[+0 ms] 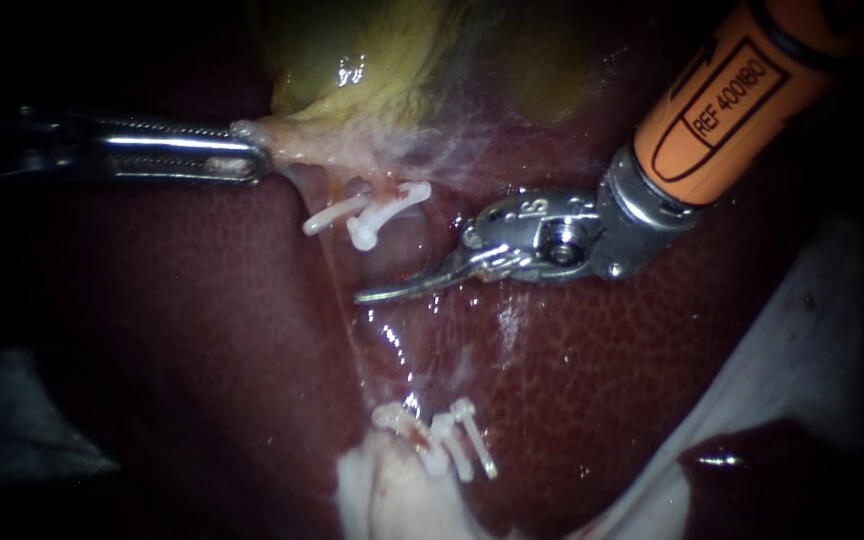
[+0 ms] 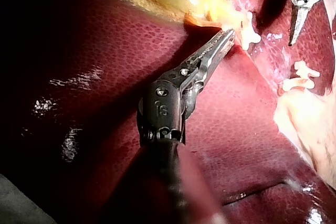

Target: Go back from the cut right tube

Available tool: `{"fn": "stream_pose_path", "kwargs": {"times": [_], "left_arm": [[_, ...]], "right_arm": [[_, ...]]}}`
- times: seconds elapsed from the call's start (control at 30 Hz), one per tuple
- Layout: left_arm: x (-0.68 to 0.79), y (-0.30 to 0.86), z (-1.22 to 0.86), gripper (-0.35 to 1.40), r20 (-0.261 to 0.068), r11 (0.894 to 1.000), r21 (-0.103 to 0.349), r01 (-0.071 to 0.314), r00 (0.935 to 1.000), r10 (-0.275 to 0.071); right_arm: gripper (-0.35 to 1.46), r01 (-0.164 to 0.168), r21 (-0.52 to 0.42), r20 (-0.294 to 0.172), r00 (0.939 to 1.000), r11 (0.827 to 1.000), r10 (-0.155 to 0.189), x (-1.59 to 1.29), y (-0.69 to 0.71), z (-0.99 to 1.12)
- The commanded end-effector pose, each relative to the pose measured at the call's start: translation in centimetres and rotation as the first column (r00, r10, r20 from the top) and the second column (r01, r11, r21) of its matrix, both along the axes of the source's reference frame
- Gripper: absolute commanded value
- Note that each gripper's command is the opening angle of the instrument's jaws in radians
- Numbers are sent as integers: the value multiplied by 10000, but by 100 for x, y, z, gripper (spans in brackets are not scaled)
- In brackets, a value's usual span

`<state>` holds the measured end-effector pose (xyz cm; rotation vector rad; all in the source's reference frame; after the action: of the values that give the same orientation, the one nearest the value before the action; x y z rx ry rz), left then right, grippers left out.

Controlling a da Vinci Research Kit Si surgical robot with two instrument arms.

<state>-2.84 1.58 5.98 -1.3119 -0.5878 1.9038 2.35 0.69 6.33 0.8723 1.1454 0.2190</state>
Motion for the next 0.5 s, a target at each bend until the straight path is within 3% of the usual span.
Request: {"fn": "stream_pose_path", "kwargs": {"times": [0.03,0.07,0.1,0.13,0.17,0.33,0.5], "left_arm": [[0,0,0,-35,6,10000,0,-6,10000,6],[0,0,1,-35,6,10000,0,-6,10000,6],[1,1,1,-35,8,10000,0,-9,10000,9],[1,1,3,-35,10,10000,-1,-12,10000,12],[2,2,4,-35,13,10000,-2,-16,10000,16],[3,3,6,-35,19,10000,-5,-27,10000,27],[4,3,6,-35,20,10000,-5,-29,10000,29]], "right_arm": [[-28,-4,-18,1,10000,10000,4,-1,-1,1],[22,-39,18,46,10000,10000,39,-1,-1,2],[59,-85,-175,1,10000,9998,85,-1,-1,3],[93,-222,-212,16,9998,9995,222,0,-1,5],[108,-305,-225,-1,9995,9993,305,0,-1,6],[131,-453,-251,-41,9990,9987,452,0,-3,12],[143,-1023,-505,248,9943,9935,1036,-6,-3,12]]}}
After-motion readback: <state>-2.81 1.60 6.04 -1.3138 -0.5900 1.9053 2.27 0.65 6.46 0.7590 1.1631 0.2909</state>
